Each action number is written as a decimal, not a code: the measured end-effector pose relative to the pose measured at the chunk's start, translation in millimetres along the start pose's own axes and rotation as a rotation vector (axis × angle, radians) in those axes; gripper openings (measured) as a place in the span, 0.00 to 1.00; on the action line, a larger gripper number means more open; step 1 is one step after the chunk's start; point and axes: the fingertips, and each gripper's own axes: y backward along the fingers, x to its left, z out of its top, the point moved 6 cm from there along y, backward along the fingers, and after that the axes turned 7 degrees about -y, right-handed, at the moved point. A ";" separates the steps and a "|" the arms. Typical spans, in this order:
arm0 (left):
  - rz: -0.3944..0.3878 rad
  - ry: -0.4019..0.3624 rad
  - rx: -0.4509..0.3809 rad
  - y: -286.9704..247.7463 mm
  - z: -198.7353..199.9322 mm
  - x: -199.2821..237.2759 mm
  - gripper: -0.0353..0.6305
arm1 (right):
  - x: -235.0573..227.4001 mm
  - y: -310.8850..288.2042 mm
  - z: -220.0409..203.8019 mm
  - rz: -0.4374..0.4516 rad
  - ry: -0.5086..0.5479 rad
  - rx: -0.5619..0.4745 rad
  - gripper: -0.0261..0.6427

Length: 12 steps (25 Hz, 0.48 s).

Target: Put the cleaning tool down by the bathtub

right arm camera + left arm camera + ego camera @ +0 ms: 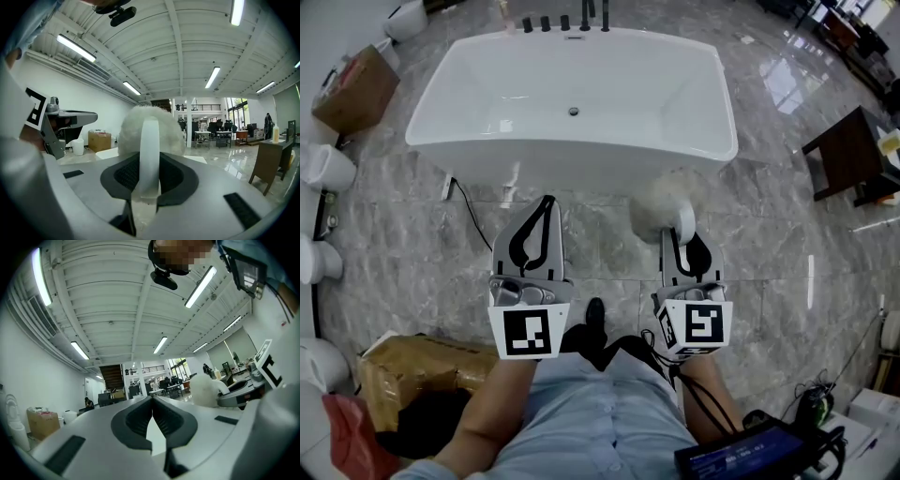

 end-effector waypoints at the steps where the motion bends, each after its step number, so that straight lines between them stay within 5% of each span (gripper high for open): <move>1: 0.004 0.004 -0.004 -6.5 -1.2 5.0 0.08 | -0.2 -6.9 1.6 0.000 0.004 -0.003 0.18; 12: 0.012 -0.009 -0.012 -76.5 -3.9 16.3 0.08 | -41.4 -55.5 20.4 -0.039 -0.007 -0.025 0.18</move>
